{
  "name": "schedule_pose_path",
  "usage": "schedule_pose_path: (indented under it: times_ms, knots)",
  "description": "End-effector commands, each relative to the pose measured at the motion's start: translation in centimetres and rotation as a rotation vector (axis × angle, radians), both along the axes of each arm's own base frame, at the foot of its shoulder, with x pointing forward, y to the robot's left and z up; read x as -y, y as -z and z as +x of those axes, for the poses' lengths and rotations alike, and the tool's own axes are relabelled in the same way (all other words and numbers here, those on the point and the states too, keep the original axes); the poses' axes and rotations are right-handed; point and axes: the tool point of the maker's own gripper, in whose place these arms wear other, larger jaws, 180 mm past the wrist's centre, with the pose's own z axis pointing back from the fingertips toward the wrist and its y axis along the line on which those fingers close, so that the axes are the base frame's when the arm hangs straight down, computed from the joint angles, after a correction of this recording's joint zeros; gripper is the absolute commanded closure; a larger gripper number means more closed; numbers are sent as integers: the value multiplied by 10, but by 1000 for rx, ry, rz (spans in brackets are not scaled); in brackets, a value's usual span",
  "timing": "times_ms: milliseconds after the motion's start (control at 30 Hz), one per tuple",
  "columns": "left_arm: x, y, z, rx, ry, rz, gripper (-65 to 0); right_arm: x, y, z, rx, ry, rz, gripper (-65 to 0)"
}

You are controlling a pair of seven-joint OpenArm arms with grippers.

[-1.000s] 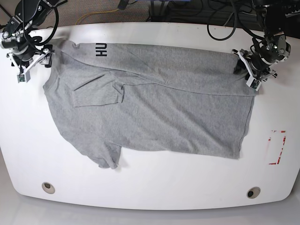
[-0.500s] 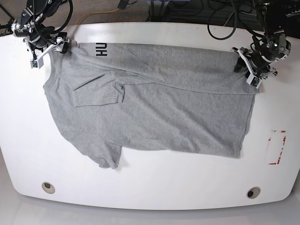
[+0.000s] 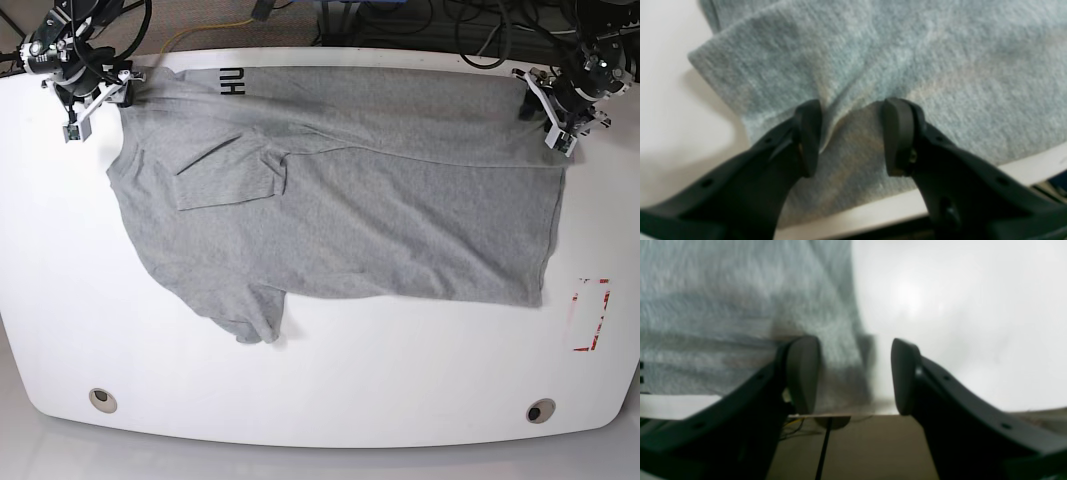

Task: Fold the T-shirt properly
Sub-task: 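Pull the shirt's collar edge with both grippers to smooth it, then move both grippers to the shirt's hem and grasp it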

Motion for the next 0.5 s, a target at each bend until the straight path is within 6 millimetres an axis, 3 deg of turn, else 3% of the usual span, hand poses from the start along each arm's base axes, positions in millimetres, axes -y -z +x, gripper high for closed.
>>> schedule_pose_path:
  times_ms: [0, 267, 467]
  knots:
    - [-25, -2, -23, -88, -21, 106, -271, 5, -18, 5, 39, -23, -54, -320]
    - [-23, -32, -8, -31, 11, 173, -272, 6, -29, 17, 80, -33, -73, -320]
    - [-3, -55, 10, 76, 31, 135, -271, -14, -40, 63, 156, -121, -63, -320]
